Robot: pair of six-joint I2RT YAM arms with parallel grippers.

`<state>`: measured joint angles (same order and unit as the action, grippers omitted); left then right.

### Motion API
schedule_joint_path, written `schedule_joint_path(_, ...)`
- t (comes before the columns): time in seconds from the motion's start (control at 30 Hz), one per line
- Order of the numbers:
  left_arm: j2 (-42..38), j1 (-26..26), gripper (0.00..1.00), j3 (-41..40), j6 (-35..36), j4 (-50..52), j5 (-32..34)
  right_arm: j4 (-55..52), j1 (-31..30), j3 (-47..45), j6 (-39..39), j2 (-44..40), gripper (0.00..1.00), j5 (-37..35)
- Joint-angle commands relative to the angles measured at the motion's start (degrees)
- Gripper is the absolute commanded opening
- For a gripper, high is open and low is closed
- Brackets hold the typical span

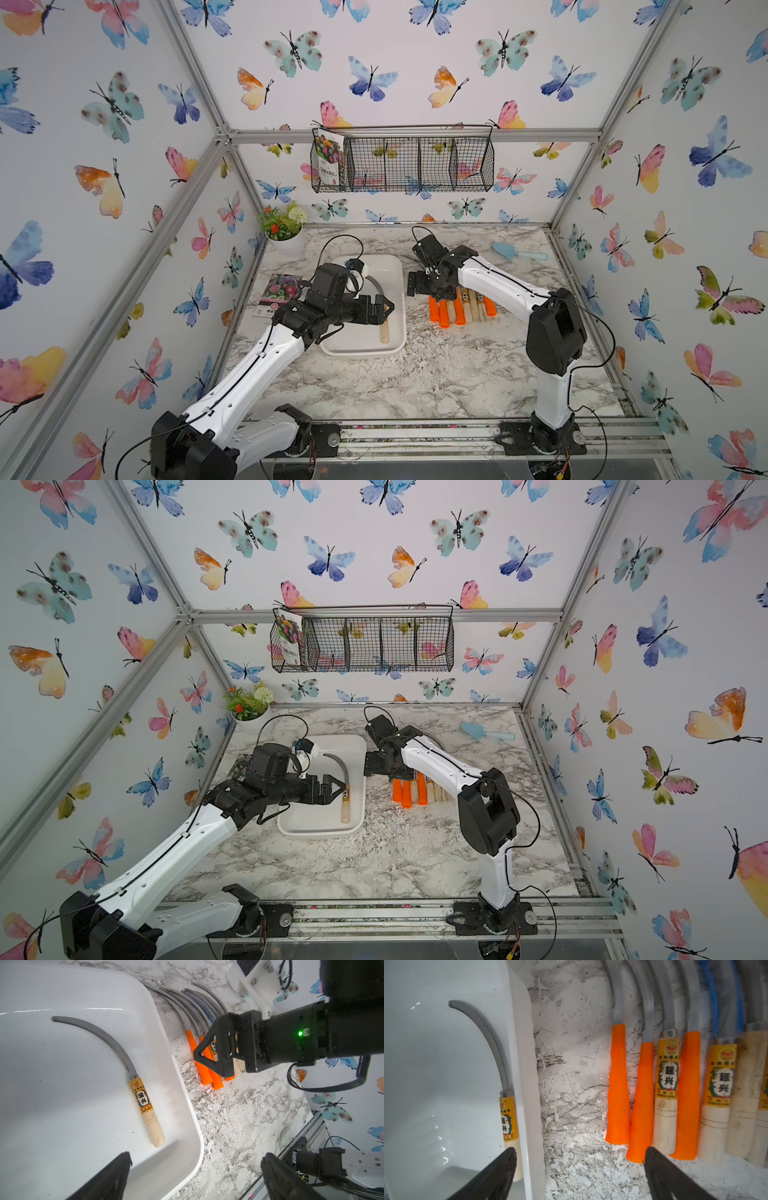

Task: Put small sickles into storage boxes
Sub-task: Adjust the sickle at the center of the board.

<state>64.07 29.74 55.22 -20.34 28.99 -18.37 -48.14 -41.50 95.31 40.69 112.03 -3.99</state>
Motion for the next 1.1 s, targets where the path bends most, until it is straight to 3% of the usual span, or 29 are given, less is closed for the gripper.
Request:
schedule_joint_path(0.0, 0.99, 0.59, 0.98, -0.94, 1.16, -3.23, -2.47, -0.64, 0.04, -2.23, -1.22, -1.20, 0.96, -2.20)
schedule_joint_path(0.33, 3.40, 1.11, 0.98, -4.57, 3.37, -5.53, -5.19, 1.06, 0.19, -7.72, -1.83, 0.71, 0.80, -3.92)
schedule_joint_path(0.47, 3.51, 1.16, 0.98, -5.89, 3.51, -6.51, -5.88, 1.82, 0.16, -8.47, -2.34, 2.06, 0.62, -4.13)
schedule_joint_path(0.63, 3.91, 1.19, 0.98, -6.10, 3.90, -6.67, -5.93, 2.02, 0.19, -7.66, -3.47, 4.29, 0.50, -4.80)
schedule_joint_path(1.07, 5.97, 1.20, 0.98, -4.86, 4.78, -5.94, -5.93, 1.47, 0.55, -4.61, -6.36, 10.11, 0.49, -6.47)
